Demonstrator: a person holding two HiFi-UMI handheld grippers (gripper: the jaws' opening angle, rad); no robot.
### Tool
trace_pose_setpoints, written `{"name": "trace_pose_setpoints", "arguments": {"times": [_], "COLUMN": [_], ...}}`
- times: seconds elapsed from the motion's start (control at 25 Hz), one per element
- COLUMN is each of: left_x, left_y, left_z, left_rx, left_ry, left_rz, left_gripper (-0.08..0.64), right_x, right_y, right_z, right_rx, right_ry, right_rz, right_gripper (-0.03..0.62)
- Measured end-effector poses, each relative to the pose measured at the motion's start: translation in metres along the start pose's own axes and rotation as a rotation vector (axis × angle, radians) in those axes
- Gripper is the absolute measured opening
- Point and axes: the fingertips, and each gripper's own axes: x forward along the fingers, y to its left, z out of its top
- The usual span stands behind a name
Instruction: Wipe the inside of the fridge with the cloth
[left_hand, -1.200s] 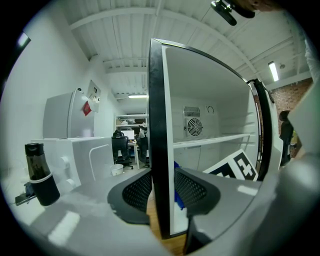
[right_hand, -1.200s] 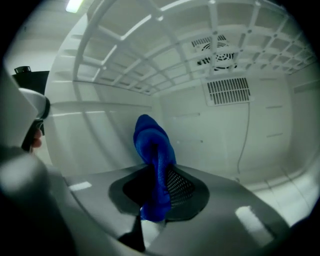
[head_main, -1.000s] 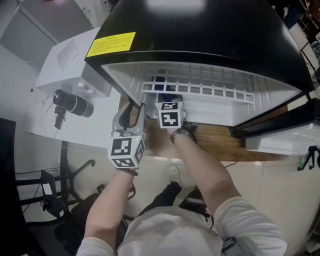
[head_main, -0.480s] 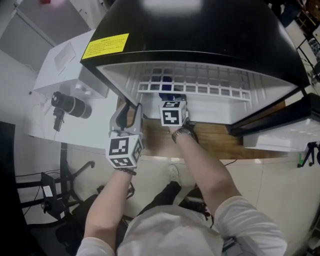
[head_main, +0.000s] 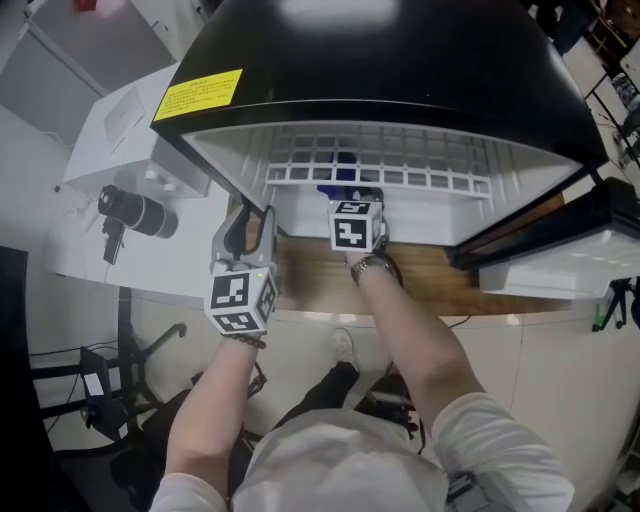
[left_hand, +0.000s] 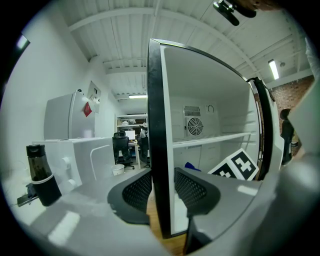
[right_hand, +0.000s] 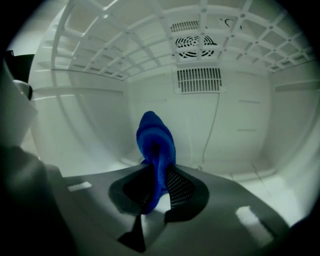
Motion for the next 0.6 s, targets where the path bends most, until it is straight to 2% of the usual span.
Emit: {"name": "trace_pose_setpoints", "arguments": {"times": [0.6], "left_x": [-0.001], "left_y": [0.000], "left_z": [-0.001], "left_rx": [0.007], "left_ry": [0.000], "left_rz": [0.007], "left_gripper": [0.133], "right_x": [-0.021], "right_y": [-0.069], "right_z": [-0.005], "right_rx": [0.012], "right_ry": [-0.001], "right_rz": [-0.109], "right_gripper": [0.061]}}
